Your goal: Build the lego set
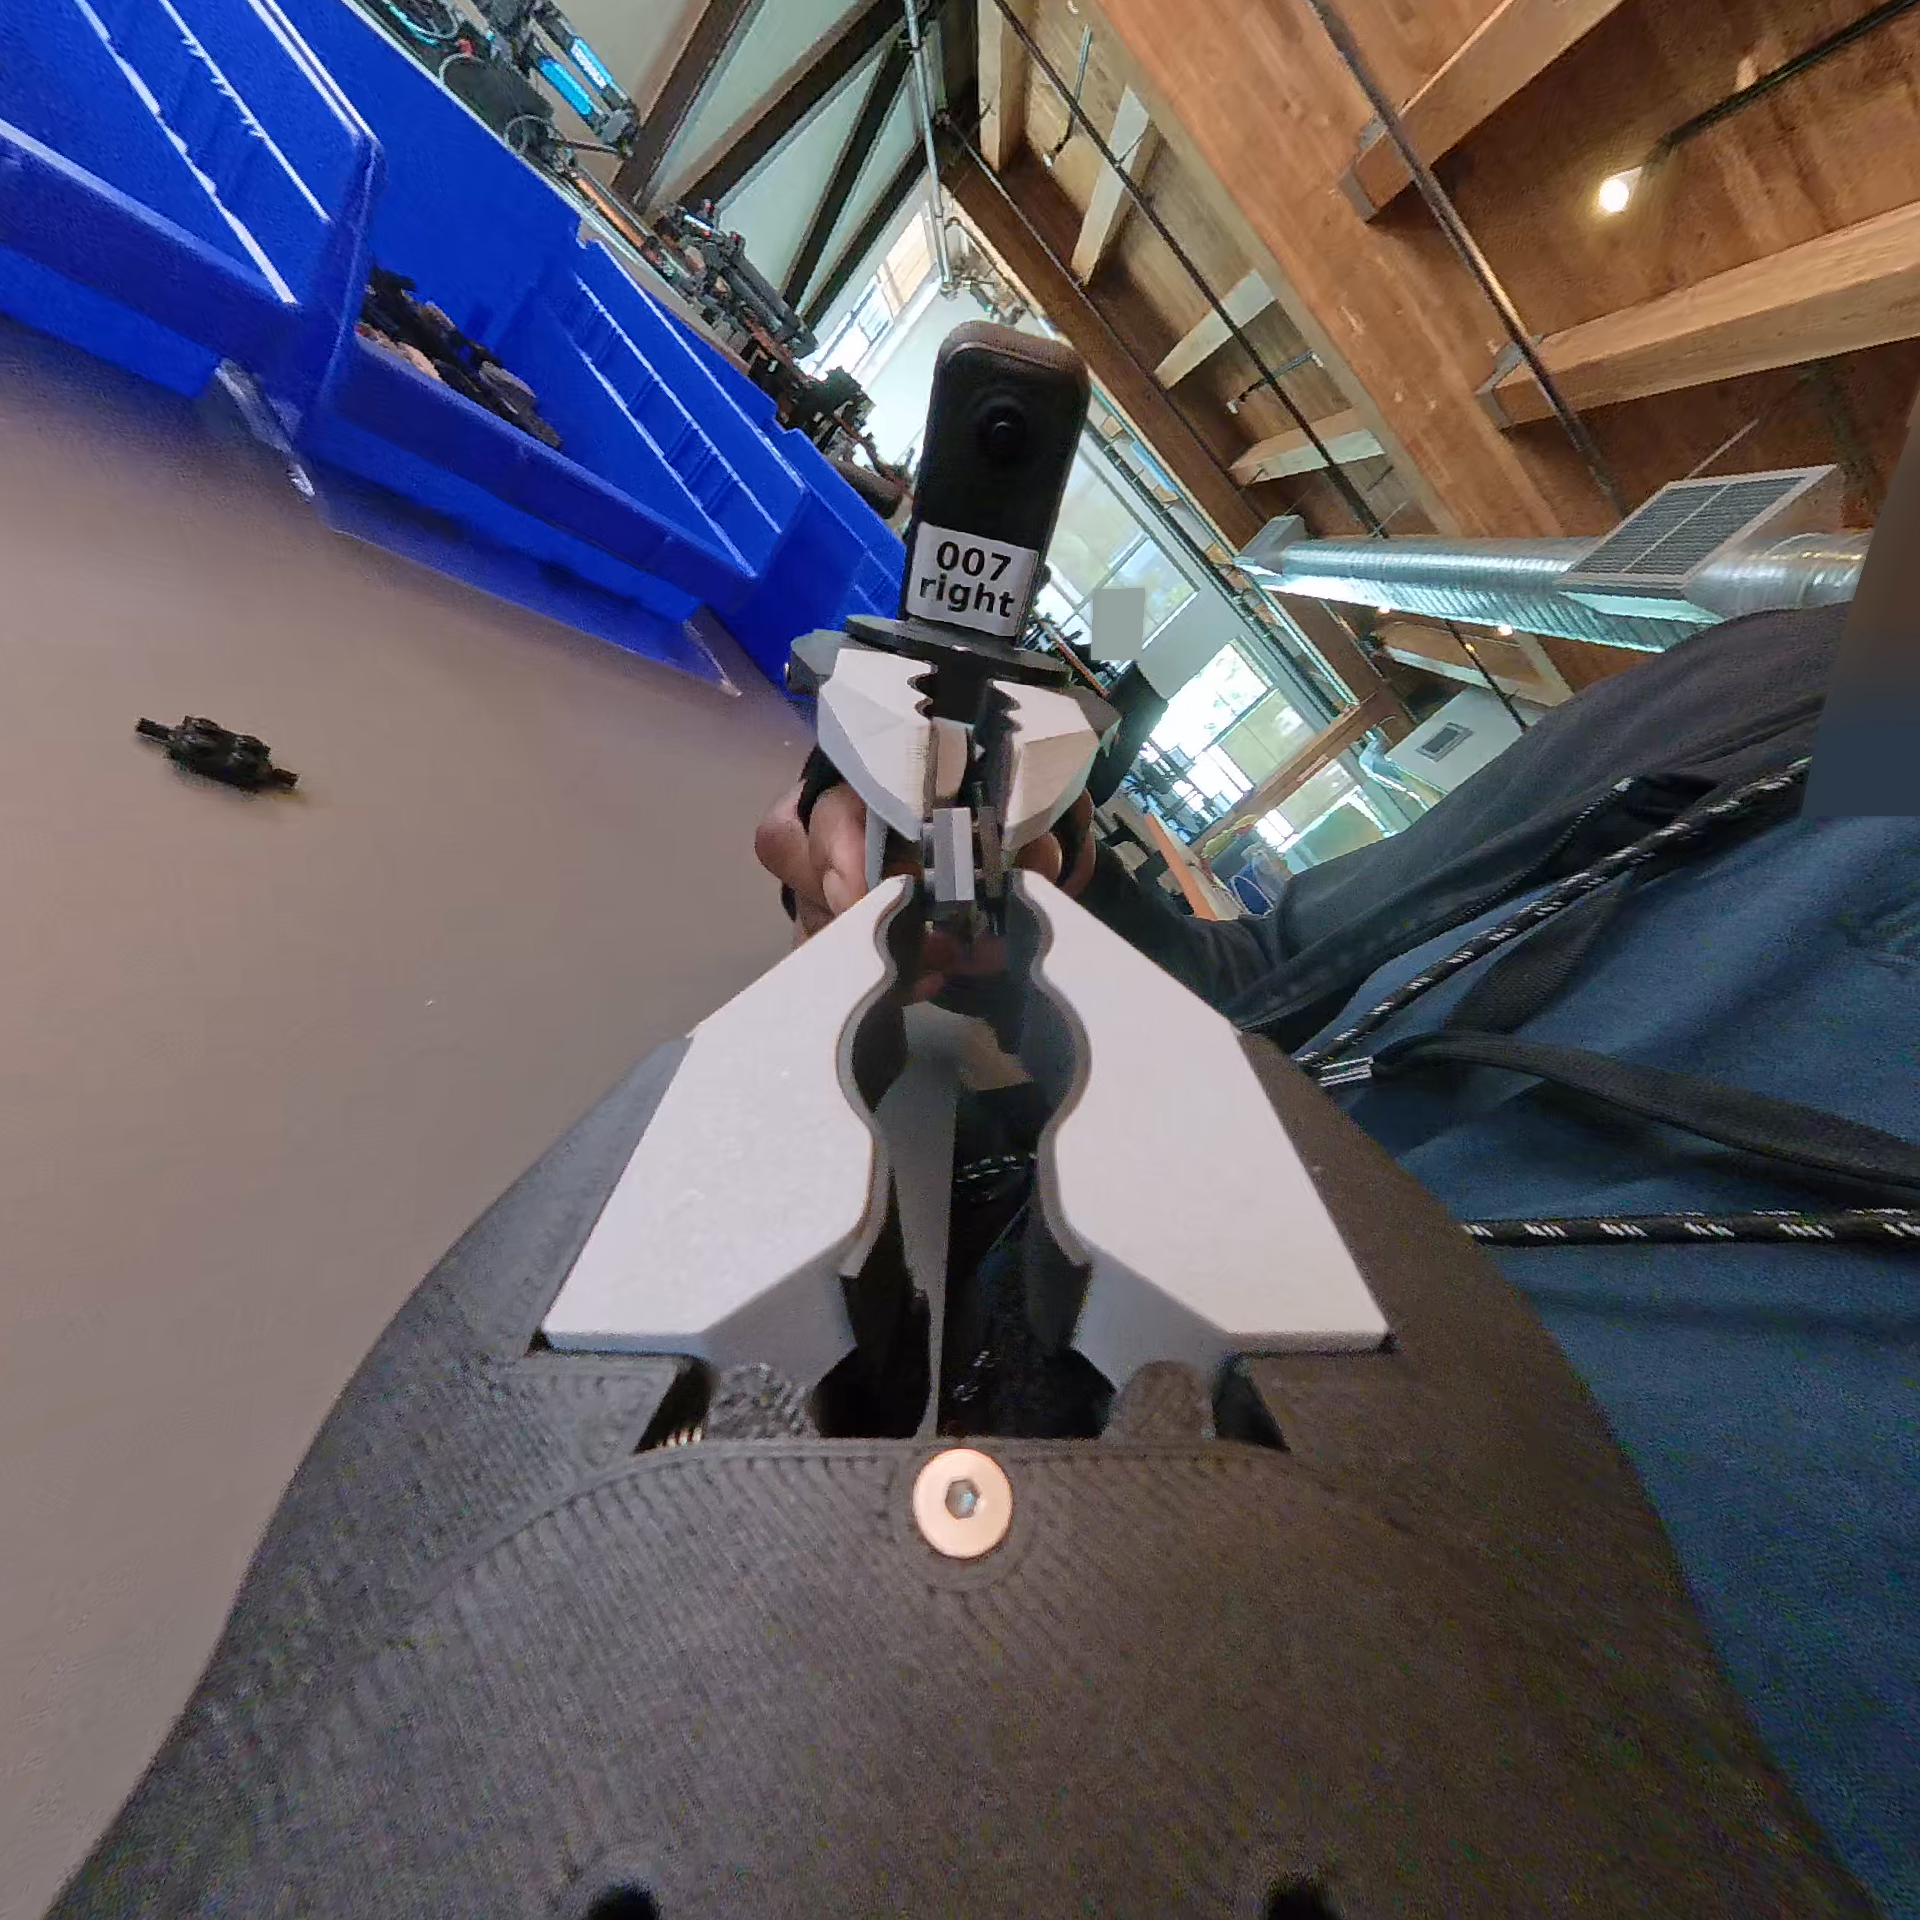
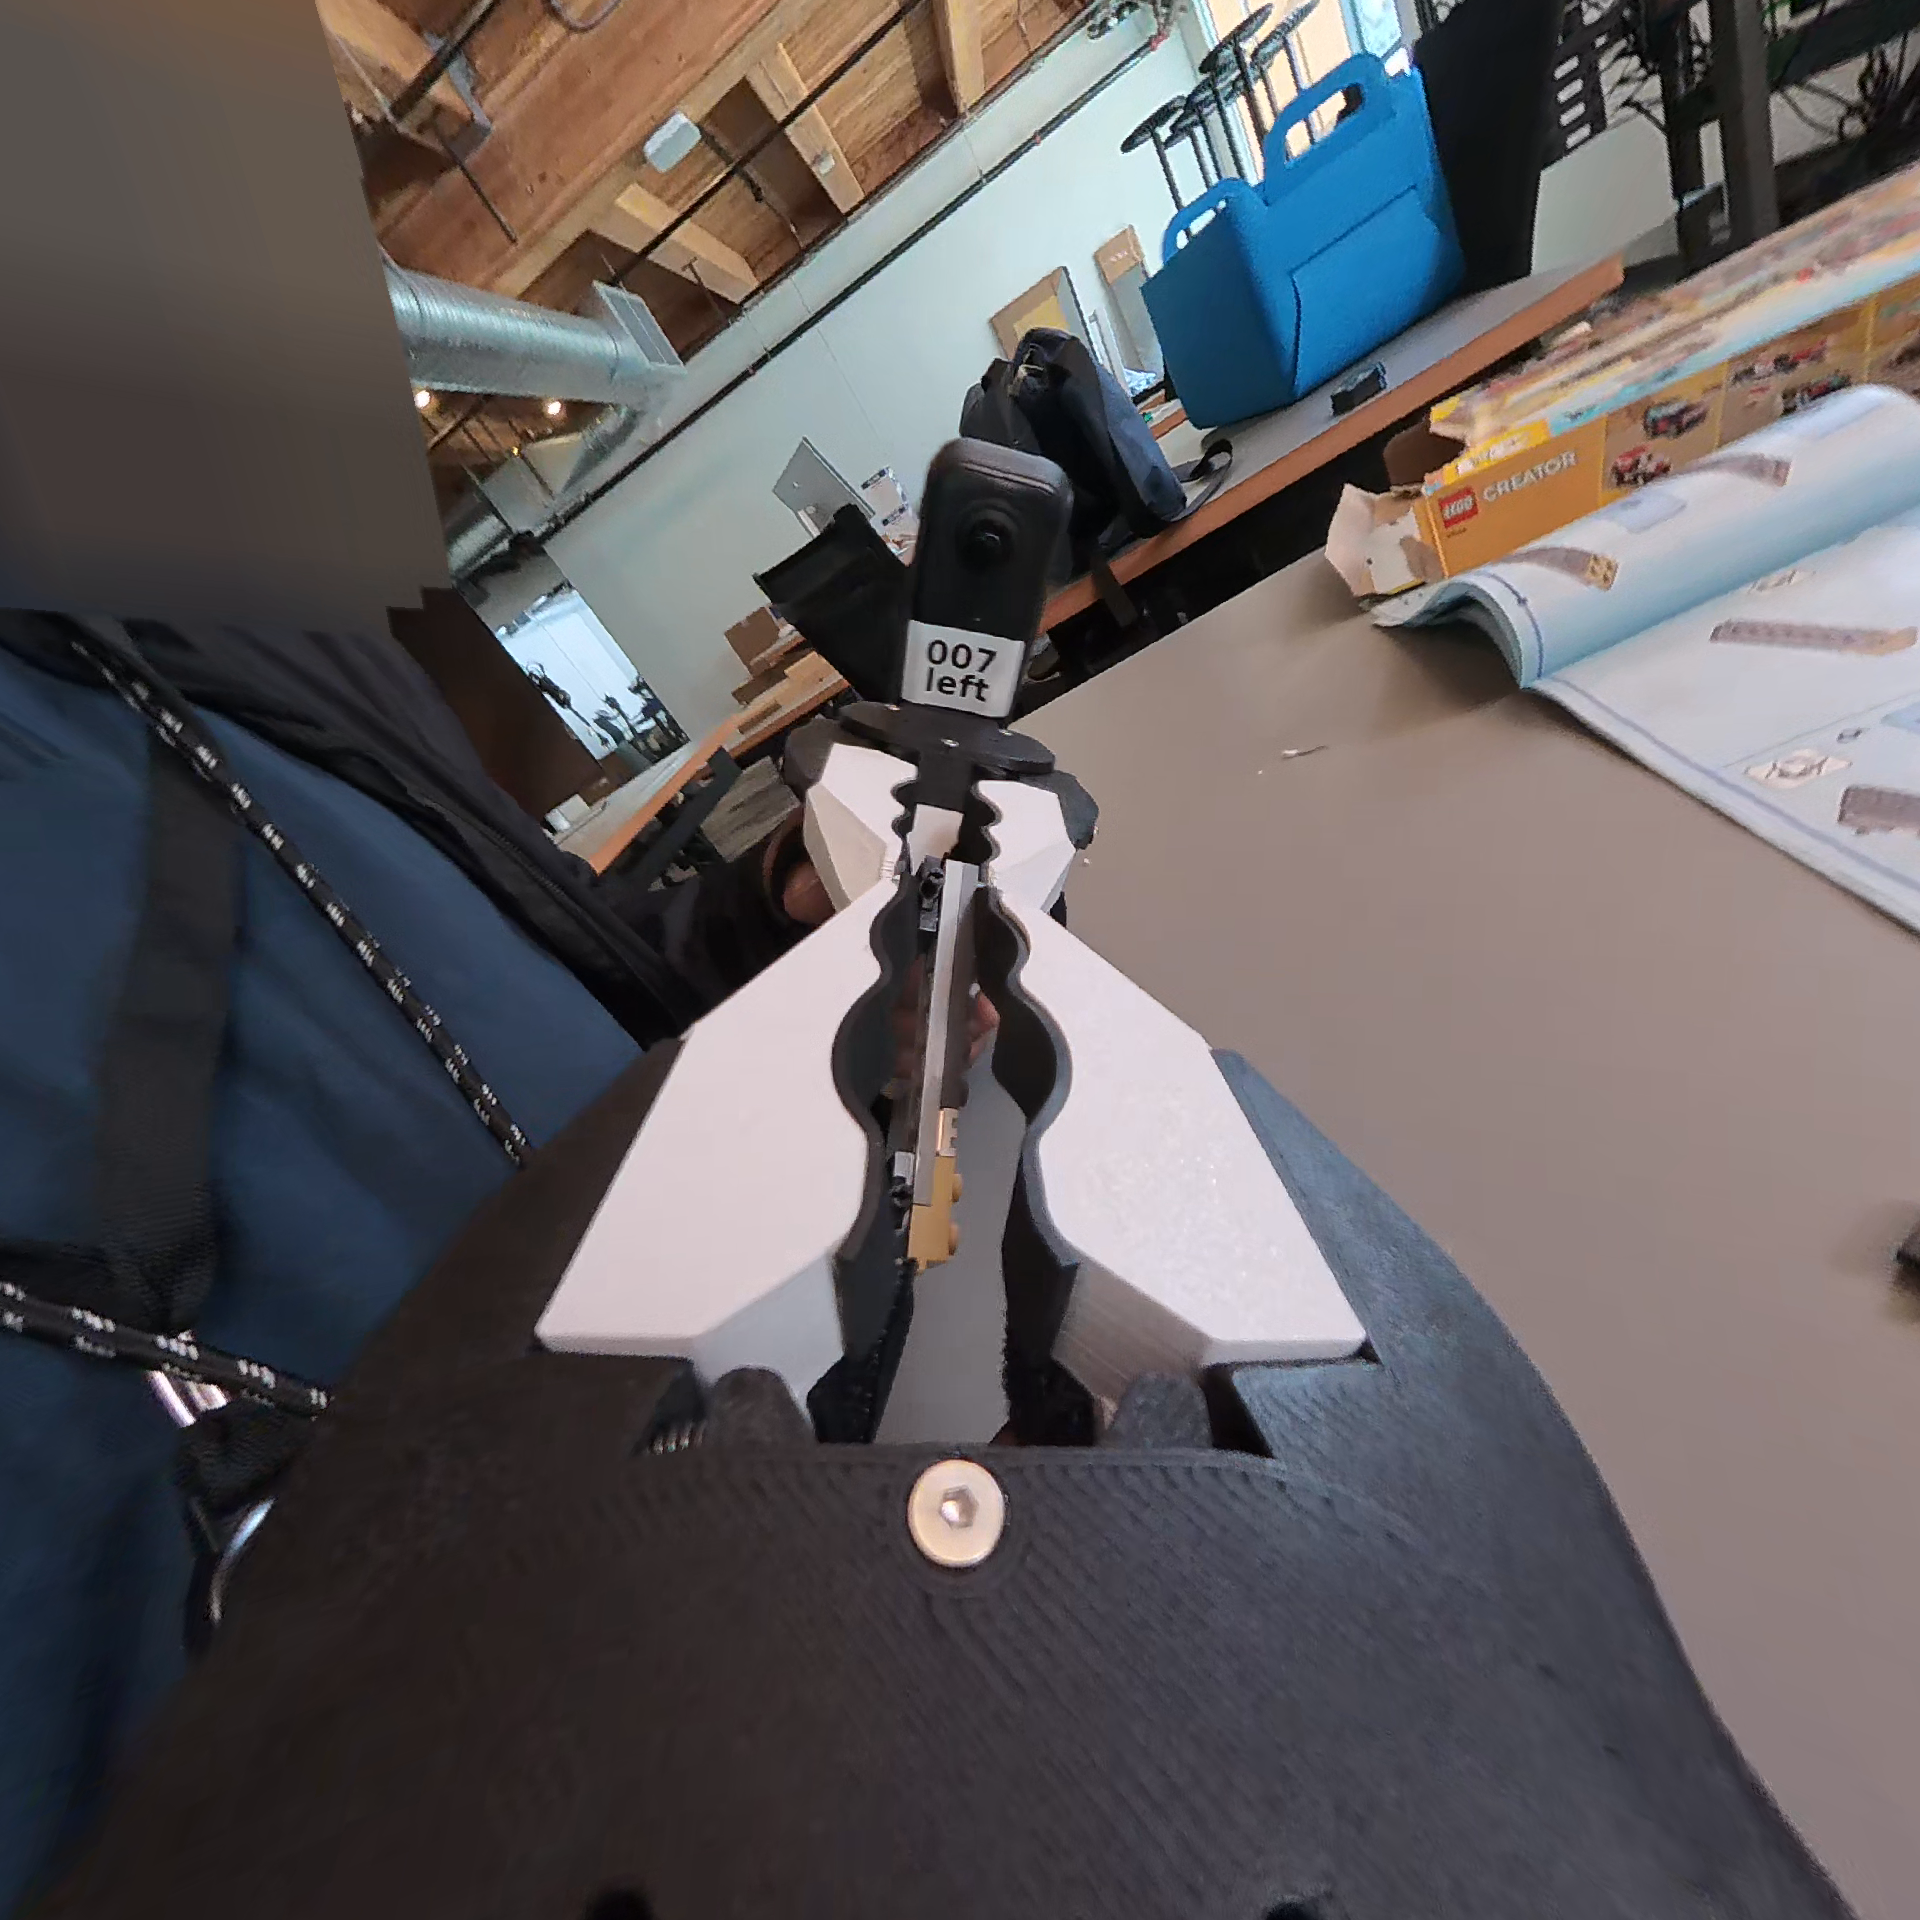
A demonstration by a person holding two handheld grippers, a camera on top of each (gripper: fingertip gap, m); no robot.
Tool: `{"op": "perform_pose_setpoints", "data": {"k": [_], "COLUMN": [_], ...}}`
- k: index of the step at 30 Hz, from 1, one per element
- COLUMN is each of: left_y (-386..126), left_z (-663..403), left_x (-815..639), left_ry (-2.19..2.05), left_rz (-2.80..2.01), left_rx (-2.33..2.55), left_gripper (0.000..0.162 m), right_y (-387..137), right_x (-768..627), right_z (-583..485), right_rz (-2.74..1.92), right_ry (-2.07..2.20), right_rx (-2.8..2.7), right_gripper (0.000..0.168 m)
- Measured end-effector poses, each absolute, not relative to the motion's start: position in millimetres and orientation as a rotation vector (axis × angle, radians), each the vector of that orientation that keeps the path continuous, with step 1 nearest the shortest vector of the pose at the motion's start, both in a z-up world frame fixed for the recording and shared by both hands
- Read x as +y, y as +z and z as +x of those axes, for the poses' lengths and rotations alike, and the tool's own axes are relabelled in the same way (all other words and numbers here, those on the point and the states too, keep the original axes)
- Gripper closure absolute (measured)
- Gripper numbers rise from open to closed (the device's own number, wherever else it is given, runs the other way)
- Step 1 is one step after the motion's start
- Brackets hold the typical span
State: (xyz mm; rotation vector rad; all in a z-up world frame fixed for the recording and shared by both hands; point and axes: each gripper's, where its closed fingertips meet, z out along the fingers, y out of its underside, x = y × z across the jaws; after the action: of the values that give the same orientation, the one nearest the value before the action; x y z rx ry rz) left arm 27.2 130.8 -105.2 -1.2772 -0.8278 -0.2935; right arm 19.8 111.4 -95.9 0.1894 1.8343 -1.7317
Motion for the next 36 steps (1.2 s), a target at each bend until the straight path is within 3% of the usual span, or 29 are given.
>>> {"op": "perform_pose_setpoints", "data": {"k": [24, 36], "left_y": [-105, -108], "left_z": [27, 28], "left_x": [130, 130], "left_ry": [-0.304, 0.162], "left_rz": [-1.249, -1.603], "left_rx": [-0.844, -0.694], "left_gripper": [0.152, 0.150], "right_y": [-95, -85], "right_x": [107, 122], "right_z": [19, 25], "right_rz": [0.159, -0.089], "right_ry": [-1.778, -1.861], "right_rx": [1.875, 2.041], "right_gripper": [0.157, 0.142]}}
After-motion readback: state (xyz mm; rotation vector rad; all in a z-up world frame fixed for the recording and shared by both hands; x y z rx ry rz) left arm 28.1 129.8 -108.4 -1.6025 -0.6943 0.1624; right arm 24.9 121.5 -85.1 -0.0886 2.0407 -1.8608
